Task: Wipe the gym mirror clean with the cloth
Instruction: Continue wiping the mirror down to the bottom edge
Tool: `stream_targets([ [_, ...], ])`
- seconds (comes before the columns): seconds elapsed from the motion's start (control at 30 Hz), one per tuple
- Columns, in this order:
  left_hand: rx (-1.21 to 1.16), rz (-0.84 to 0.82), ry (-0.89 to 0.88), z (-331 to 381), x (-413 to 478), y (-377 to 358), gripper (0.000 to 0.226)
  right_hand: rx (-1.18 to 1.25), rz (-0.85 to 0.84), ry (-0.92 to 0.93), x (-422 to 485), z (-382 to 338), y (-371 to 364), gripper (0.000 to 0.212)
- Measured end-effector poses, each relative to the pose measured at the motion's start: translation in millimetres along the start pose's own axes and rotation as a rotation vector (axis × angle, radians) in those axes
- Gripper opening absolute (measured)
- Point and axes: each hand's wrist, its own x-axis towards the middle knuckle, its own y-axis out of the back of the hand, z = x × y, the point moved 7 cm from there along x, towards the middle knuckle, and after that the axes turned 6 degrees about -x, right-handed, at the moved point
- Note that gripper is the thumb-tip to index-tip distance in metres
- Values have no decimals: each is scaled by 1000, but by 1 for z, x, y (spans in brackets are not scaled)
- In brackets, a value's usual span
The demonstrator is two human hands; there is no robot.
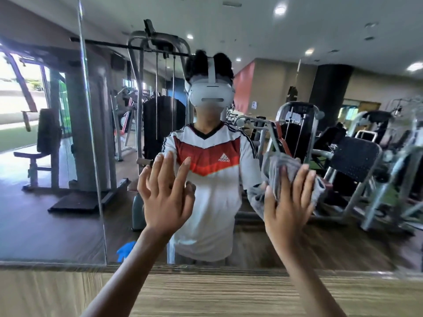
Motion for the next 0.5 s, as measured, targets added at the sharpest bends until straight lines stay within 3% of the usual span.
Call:
stream_targets([
  [0.07,-11,5,-2,-1,1,1,47,118,51,-176,37,-22,3,55],
  [0.1,-16,4,-8,-2,1,2,46,145,59,-166,46,-39,1,56],
  [0.2,-27,9,-36,-2,1,5,44,127,29,255,21,-85,-6,52],
  [0.27,-43,0,-27,-3,5,8,43,36,-19,571,-16,-84,-10,50],
  [0.3,-46,-18,-22,-5,7,10,43,-7,-41,636,-25,-71,-11,50],
  [0.37,-38,-60,-45,-14,17,16,46,-37,-47,566,-10,-43,-6,53],
  [0.5,-34,-96,-72,-26,75,14,52,-5,58,137,89,-43,10,55],
])
